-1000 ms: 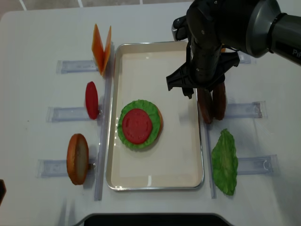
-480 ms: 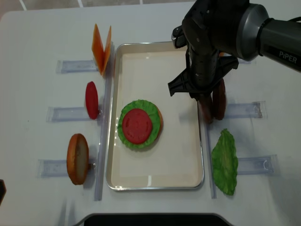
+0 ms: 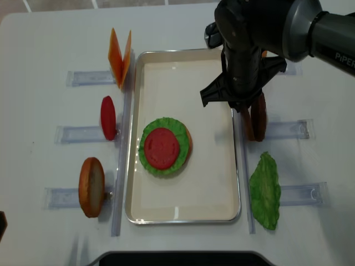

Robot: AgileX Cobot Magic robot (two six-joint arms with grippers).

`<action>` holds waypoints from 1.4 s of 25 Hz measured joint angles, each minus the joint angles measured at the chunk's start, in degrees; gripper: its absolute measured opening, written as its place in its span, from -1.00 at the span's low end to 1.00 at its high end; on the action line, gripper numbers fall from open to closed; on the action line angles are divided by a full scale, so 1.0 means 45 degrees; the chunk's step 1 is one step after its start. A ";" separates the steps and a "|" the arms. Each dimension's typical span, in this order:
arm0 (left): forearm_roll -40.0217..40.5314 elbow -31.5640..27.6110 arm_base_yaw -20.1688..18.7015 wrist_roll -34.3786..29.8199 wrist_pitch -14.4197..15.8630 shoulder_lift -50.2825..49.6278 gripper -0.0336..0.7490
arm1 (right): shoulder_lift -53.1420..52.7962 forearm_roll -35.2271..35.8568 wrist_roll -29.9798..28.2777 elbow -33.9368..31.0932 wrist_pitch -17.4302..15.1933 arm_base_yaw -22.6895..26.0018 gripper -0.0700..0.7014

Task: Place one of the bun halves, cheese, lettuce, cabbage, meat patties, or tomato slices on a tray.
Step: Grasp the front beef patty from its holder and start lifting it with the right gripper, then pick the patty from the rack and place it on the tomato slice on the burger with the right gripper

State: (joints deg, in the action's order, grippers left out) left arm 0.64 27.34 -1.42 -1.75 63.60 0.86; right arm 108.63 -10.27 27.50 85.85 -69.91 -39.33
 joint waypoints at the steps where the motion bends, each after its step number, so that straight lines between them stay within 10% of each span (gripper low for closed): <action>1: 0.0000 0.0000 0.0000 -0.0011 0.0000 0.0000 -0.51 | -0.0146 0.0047 -0.0010 0.0223 -0.0014 0.0000 -0.46; 12: 0.0000 0.0000 0.0000 -0.0026 0.0000 0.0000 -0.51 | -0.0639 0.3625 -0.1700 0.1080 -0.0010 0.0000 -0.47; 23: 0.0000 0.0000 0.0000 -0.0026 0.0000 0.0000 -0.51 | -0.0597 1.0830 -0.6426 0.1080 0.2515 0.0000 -0.47; 35: 0.0000 0.0000 0.0000 -0.0026 0.0000 0.0000 -0.51 | -0.0122 1.2319 -0.8267 -0.0167 0.3799 0.0000 -0.47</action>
State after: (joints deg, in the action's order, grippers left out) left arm 0.64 27.34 -1.42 -1.86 63.60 0.86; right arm 108.08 45.16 -9.70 85.10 -52.81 -39.33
